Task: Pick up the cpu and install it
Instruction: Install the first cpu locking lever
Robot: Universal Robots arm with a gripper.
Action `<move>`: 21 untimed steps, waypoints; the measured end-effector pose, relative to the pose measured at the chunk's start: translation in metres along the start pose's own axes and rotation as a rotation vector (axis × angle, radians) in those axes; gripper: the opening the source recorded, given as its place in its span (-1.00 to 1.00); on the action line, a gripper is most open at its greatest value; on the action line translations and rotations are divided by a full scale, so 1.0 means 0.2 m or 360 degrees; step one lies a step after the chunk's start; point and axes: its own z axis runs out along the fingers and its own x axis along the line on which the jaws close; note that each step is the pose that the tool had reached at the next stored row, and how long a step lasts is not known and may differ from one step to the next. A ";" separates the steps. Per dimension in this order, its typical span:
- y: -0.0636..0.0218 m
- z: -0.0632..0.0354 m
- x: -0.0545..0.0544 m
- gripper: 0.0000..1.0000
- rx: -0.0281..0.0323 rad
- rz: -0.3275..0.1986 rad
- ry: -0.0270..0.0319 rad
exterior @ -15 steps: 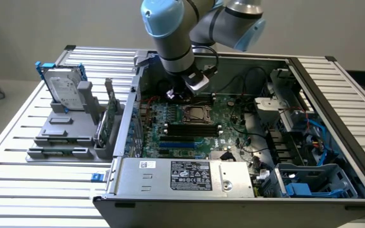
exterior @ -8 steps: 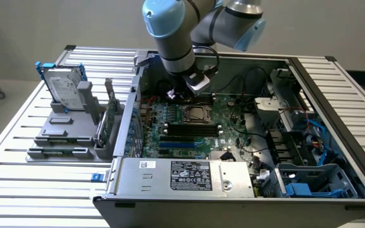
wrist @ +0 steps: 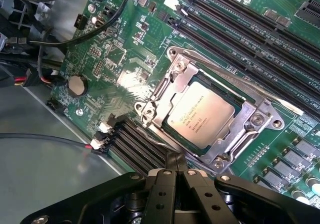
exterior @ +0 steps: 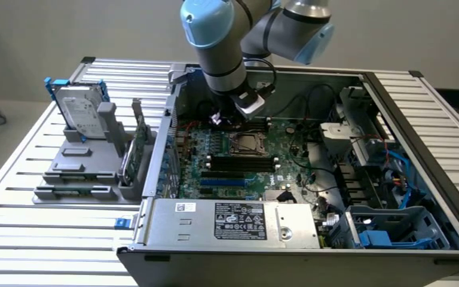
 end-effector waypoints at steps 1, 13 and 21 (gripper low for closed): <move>0.000 0.001 0.00 -0.79 -0.00006 0.0000 -0.00002; 0.002 0.011 0.01 -0.79 -0.00075 0.0000 -0.00043; 0.000 0.018 0.02 -0.79 -0.00144 0.0002 -0.00082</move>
